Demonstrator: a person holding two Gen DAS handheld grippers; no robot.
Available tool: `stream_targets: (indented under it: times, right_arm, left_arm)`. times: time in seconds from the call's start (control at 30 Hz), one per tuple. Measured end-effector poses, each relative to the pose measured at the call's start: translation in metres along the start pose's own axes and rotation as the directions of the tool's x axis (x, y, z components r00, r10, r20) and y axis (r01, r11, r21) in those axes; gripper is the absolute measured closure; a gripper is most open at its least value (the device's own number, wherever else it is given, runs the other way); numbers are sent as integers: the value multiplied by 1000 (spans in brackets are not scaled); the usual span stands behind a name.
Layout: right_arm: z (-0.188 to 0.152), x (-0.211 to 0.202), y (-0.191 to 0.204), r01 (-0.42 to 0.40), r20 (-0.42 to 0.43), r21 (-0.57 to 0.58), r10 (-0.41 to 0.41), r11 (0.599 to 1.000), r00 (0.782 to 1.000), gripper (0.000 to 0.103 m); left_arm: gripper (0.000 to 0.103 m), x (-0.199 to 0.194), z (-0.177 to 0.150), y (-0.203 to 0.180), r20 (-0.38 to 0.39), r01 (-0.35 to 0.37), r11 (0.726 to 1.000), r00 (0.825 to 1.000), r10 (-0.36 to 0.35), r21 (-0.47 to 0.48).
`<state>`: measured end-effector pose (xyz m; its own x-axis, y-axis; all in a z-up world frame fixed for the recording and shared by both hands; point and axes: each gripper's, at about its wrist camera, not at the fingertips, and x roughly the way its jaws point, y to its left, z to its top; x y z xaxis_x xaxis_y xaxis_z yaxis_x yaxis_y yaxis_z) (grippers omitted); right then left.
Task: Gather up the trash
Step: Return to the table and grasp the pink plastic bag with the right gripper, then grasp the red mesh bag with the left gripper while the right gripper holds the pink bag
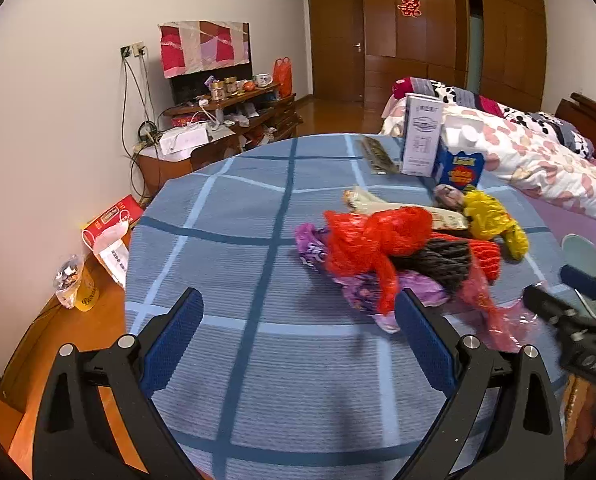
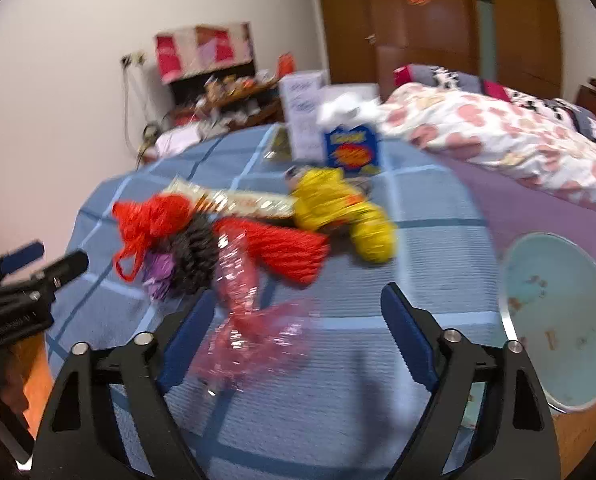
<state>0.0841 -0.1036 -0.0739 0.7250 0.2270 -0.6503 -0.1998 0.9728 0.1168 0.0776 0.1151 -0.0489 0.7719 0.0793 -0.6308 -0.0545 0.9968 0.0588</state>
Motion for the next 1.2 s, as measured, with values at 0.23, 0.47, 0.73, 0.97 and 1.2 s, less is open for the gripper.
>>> stream_targets:
  times: [0.23,0.47,0.73,0.97,1.2]
  right_arm:
    - [-2,46,21,-20,-156,-67,9,998,988,32]
    - [-5,46,17,-64,-165,-74,51,995,985,68]
    - [10,-7,-6,-22,54,-23,23,999,998,71]
    - [18,-14,-36,43,82,61,-48,997,995,71]
    - [17,-14,-45,48,78,86,-55,995,995,71]
  left_arm:
    - [9,12,3,11,-18,-11,1000,1000,10,-3]
    - [10,20,9,8,-20,24,1000,1000,-24,-17]
    - [11,28,27,-11,13,50,999,999,-50,-8]
    - [24,66,43,-36,-26,69,998,997,-69,4]
    - [68,82,36,-51,-79,120,993,990,-119,2]
